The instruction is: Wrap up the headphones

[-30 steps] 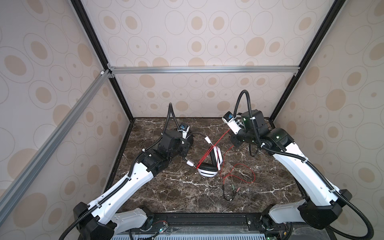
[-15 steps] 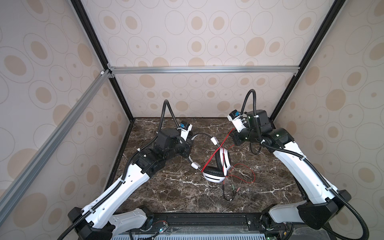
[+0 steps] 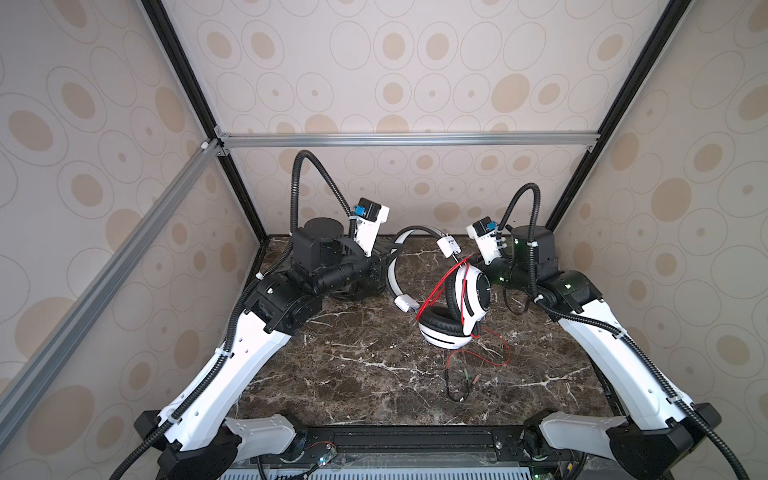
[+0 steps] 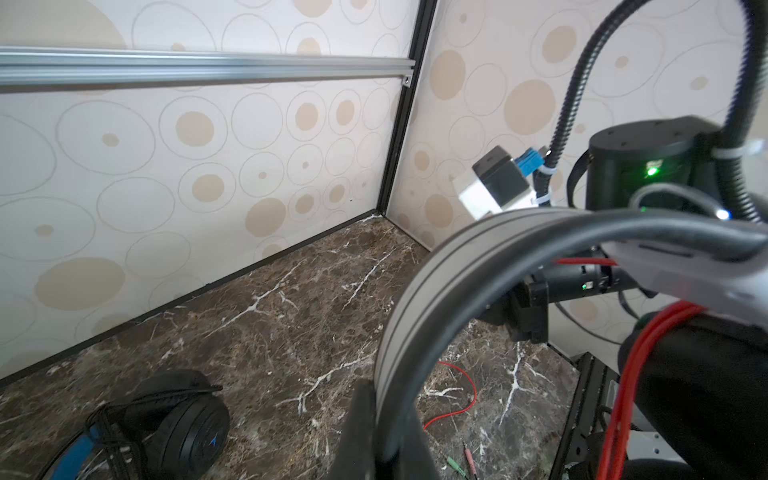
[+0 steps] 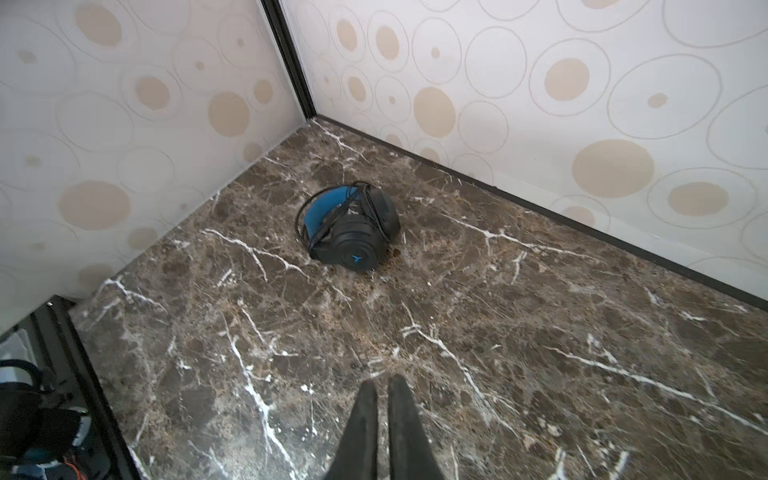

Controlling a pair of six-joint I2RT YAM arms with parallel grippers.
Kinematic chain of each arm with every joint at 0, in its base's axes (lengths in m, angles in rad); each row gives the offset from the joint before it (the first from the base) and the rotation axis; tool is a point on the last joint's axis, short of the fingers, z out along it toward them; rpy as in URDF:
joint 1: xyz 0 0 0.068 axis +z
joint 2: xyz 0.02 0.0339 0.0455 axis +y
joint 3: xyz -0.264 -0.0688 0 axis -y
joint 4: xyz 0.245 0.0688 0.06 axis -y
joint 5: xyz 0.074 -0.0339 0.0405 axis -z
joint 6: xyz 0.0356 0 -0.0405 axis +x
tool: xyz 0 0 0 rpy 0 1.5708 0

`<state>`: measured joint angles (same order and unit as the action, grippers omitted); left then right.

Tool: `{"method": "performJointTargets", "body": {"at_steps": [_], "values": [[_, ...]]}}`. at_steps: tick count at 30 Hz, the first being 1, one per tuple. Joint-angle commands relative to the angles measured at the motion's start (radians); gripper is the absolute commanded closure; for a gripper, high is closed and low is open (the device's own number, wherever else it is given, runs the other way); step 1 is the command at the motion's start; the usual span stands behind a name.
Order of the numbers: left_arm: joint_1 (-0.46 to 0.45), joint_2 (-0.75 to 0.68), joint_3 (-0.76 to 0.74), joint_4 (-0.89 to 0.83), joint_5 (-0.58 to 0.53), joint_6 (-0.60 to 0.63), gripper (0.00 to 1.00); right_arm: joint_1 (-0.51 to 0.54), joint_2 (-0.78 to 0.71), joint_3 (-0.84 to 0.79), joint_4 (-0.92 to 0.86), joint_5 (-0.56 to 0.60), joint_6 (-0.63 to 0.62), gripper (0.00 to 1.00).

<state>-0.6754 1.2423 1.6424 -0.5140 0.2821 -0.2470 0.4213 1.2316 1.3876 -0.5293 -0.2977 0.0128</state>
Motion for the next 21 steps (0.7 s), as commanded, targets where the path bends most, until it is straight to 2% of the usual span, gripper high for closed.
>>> {"method": "performJointTargets", "body": {"at_steps": [1,6,12,21], "values": [[-0.006,-0.01,0.084,0.109,0.063,-0.071,1.0,-0.005,-0.021,-0.025,0.103,-0.072,0.06,0.88],[-0.006,0.004,0.123,0.185,0.077,-0.114,1.0,-0.005,-0.025,-0.071,0.181,-0.122,0.1,0.88],[-0.006,0.024,0.143,0.241,0.06,-0.134,1.0,-0.006,-0.074,-0.222,0.44,-0.204,0.188,0.82],[-0.006,0.055,0.172,0.305,0.062,-0.173,1.0,-0.005,-0.063,-0.33,0.538,-0.23,0.221,0.8]]}}
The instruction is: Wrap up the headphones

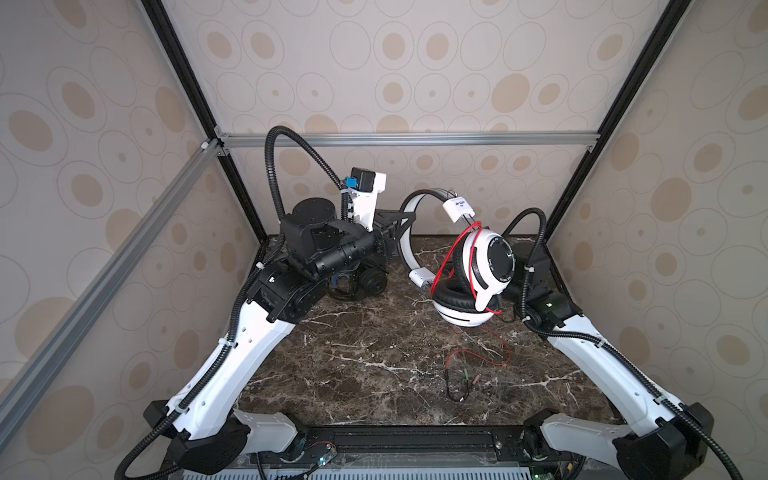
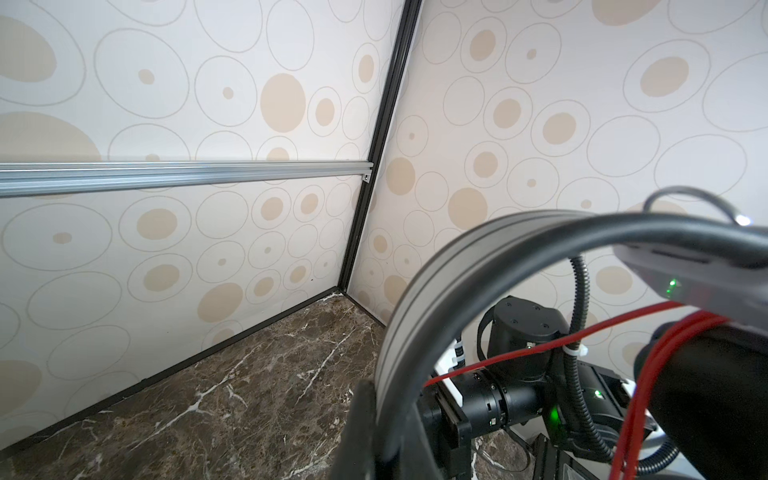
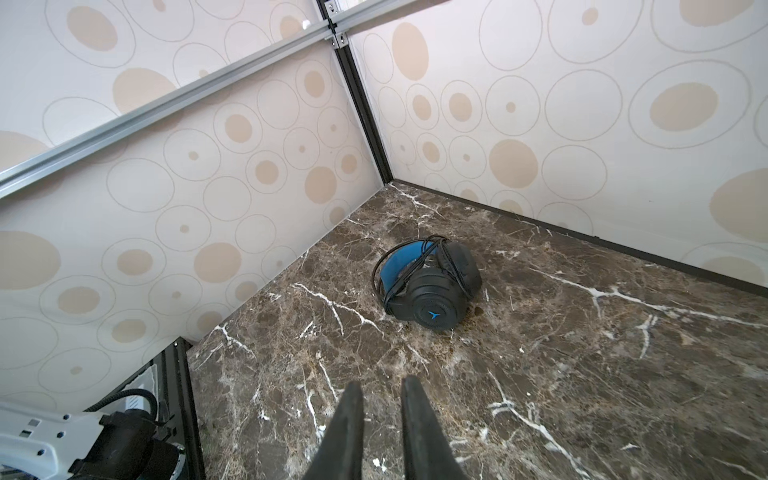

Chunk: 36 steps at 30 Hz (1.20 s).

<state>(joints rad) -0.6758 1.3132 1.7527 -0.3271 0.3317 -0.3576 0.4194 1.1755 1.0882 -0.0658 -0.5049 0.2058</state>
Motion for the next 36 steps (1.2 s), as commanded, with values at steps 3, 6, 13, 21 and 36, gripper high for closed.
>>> {"method": "performJointTargets", "body": {"at_steps": [3,6,13,21,36], "values": [[-0.005,-0.01,0.06,0.145,0.013,-0.079,1.0,-0.003,0.01,-0.068,0.121,-0.029,0.055,0.8],[-0.006,-0.008,0.057,0.175,0.011,-0.092,1.0,-0.003,0.026,-0.111,0.173,-0.027,0.081,0.8],[-0.004,-0.016,0.043,0.226,-0.009,-0.122,1.0,-0.003,0.066,-0.186,0.21,-0.038,0.091,0.81],[0.007,-0.041,0.009,0.275,-0.087,-0.176,1.0,-0.002,0.079,-0.263,0.255,-0.052,0.125,0.85],[0.009,-0.007,0.059,0.23,-0.548,-0.348,1.0,0.115,-0.005,-0.259,-0.056,0.155,-0.05,1.0]]}}
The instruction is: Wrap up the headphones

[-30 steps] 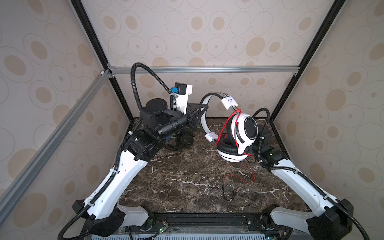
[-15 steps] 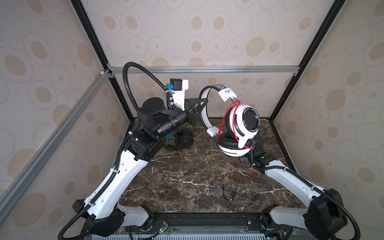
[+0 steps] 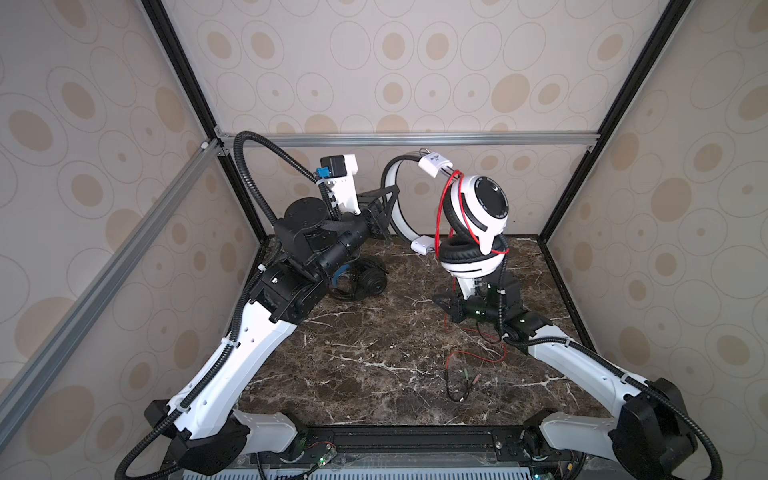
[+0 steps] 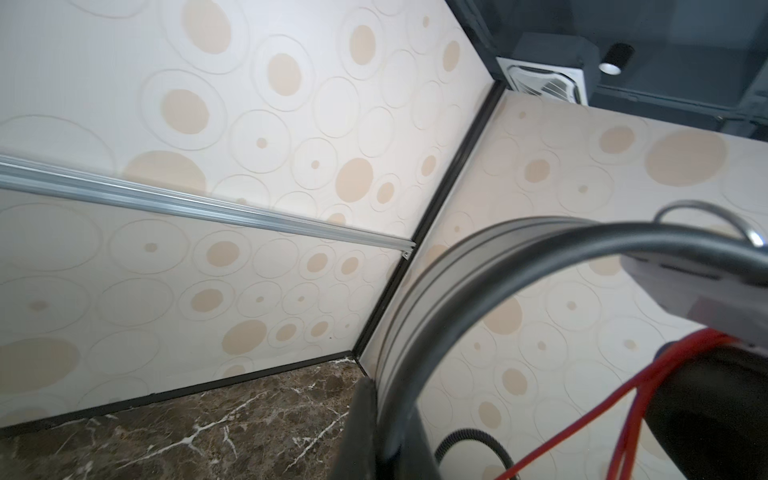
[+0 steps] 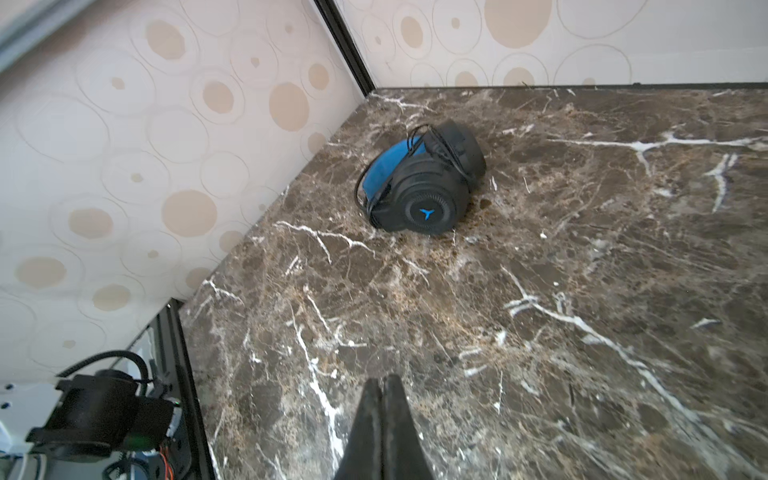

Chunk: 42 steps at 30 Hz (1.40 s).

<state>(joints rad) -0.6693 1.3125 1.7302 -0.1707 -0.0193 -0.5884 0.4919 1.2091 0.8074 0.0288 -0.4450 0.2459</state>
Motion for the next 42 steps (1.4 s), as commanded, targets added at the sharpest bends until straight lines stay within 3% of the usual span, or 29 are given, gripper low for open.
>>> {"method": "performJointTargets", "body": {"at_steps": [1,7,16,26,32,42], "values": [[0.002,-0.003,0.081,0.062,-0.231,-0.117,1.0,0.063,-0.051,0.028,-0.182,0.119,-0.109,1.0],[0.009,0.017,0.079,0.023,-0.42,-0.11,1.0,0.191,-0.143,0.044,-0.346,0.273,-0.196,1.0],[0.04,0.098,0.132,-0.075,-0.483,-0.106,1.0,0.386,-0.185,0.139,-0.503,0.423,-0.26,1.0],[0.045,0.165,0.068,-0.194,-0.665,0.084,1.0,0.578,-0.101,0.314,-0.615,0.563,-0.331,1.0],[0.045,0.167,-0.087,-0.15,-0.643,0.2,1.0,0.609,-0.072,0.428,-0.659,0.641,-0.391,1.0],[0.043,0.078,-0.294,-0.117,-0.574,0.31,1.0,0.604,-0.012,0.6,-0.804,0.818,-0.592,1.0]]}}
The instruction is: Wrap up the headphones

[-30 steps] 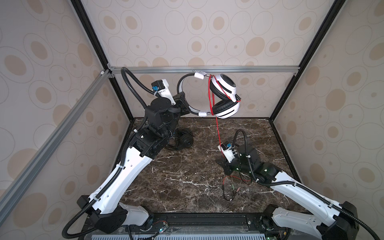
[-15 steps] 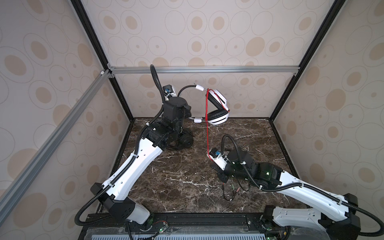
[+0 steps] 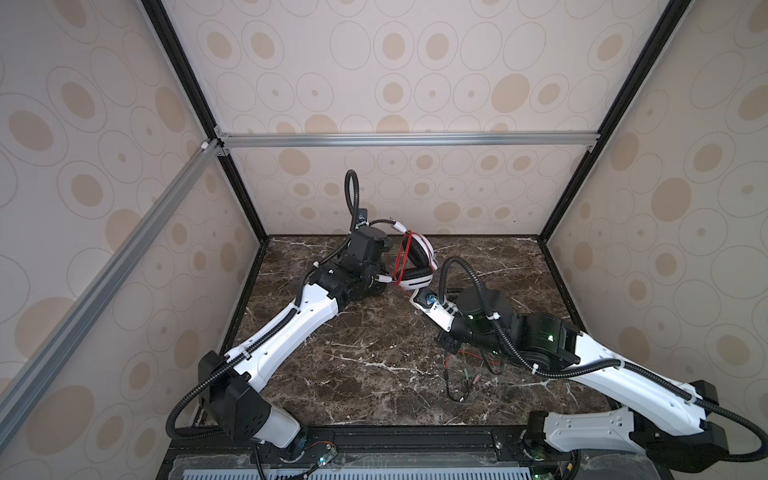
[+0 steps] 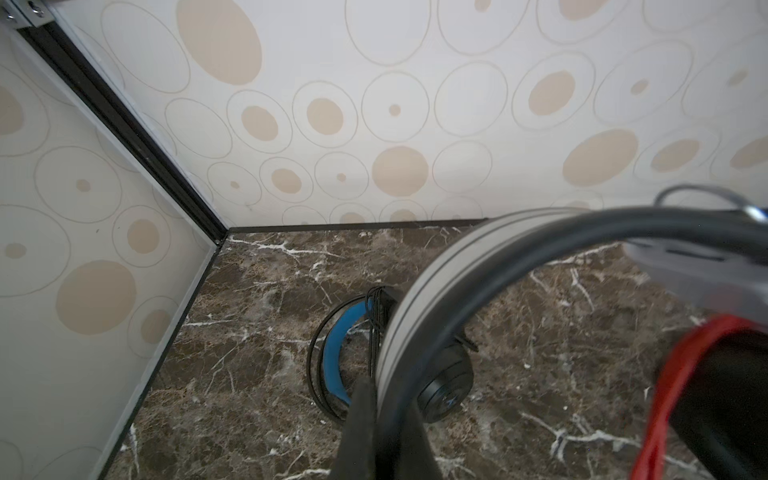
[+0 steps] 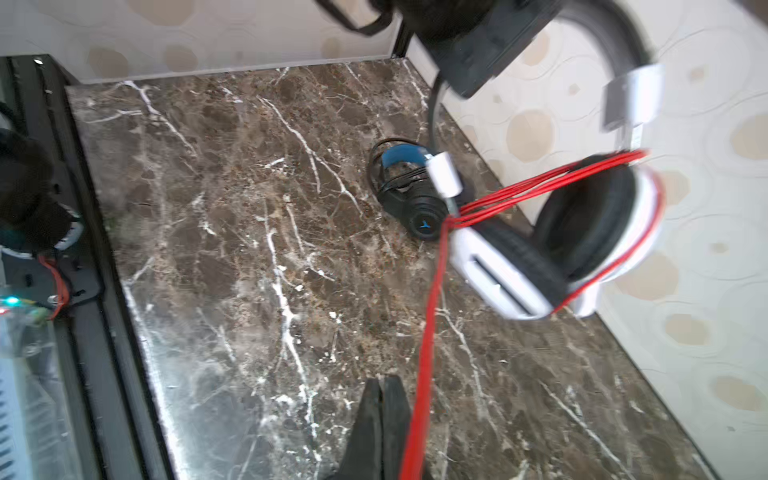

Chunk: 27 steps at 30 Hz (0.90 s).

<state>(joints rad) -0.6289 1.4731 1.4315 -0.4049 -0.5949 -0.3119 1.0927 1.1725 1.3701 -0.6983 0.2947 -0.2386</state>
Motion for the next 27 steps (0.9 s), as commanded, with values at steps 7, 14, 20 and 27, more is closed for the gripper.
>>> {"method": "performJointTargets", "body": {"at_steps": [7,14,20,27], "values": [[0.0,-0.123,-0.044,0.108,0.134,0.114,1.0,-0.094,0.058,0.106,-0.069,0.051,-0.153,1.0],[-0.021,-0.14,-0.075,0.052,0.374,0.19,1.0,-0.223,0.111,0.208,-0.044,-0.024,-0.163,1.0],[-0.035,-0.191,-0.128,0.031,0.473,0.175,1.0,-0.342,0.133,0.203,-0.039,-0.103,-0.091,1.0],[-0.079,-0.209,-0.148,0.029,0.56,0.145,1.0,-0.477,0.121,0.15,0.015,-0.25,0.036,1.0]]}}
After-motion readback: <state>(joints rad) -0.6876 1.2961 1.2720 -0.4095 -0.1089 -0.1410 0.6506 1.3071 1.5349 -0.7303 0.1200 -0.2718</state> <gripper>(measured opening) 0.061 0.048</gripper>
